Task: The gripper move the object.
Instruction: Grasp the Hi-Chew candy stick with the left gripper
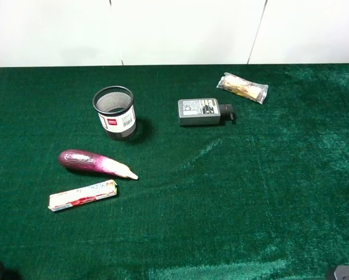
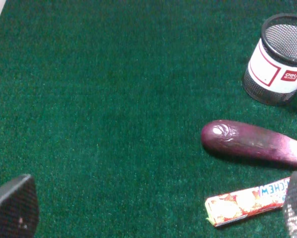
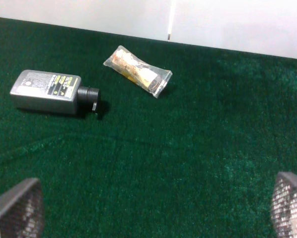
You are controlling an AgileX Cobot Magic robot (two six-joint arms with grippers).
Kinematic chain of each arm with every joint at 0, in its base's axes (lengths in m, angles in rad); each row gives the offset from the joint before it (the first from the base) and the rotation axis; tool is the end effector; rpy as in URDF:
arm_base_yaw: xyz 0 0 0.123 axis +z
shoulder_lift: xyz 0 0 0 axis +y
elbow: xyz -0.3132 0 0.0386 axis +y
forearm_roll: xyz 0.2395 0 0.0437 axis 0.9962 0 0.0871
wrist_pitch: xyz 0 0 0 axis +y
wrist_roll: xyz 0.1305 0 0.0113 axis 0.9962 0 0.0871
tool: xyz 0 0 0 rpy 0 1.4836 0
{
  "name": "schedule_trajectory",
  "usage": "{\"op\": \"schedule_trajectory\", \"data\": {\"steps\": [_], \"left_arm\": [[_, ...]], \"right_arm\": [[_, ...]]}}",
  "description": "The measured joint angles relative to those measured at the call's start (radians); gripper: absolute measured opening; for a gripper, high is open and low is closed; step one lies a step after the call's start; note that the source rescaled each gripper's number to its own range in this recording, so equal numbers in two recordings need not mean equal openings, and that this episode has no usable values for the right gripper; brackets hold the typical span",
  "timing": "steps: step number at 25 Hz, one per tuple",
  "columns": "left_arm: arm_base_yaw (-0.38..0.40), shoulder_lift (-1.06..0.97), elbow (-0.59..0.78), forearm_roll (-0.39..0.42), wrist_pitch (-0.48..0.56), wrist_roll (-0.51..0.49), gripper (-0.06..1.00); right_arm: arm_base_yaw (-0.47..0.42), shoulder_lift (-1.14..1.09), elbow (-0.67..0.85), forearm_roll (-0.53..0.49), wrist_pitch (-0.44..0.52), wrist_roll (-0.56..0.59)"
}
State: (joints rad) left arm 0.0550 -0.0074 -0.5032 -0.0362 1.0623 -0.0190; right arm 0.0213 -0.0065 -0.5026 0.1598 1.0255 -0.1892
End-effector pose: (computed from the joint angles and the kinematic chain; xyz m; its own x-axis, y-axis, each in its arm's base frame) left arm -0.0086 -0.0046 0.2557 -0.4458 -0.0612 -0.8931 -0.0431 0.9980 -0.0469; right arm -0.0077 0.0177 0.2610 -0.3932 -0.1130 -0.9125 -0.1877 0.9814 -0.0407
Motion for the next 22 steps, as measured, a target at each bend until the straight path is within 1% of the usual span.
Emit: {"op": "schedule_trajectory", "data": {"steps": [22], "left_arm": [[0.000, 0.000, 0.000, 0.000, 0.000, 0.000, 1.00]], "right_arm": [[0.000, 0.000, 0.000, 0.000, 0.000, 0.000]]}}
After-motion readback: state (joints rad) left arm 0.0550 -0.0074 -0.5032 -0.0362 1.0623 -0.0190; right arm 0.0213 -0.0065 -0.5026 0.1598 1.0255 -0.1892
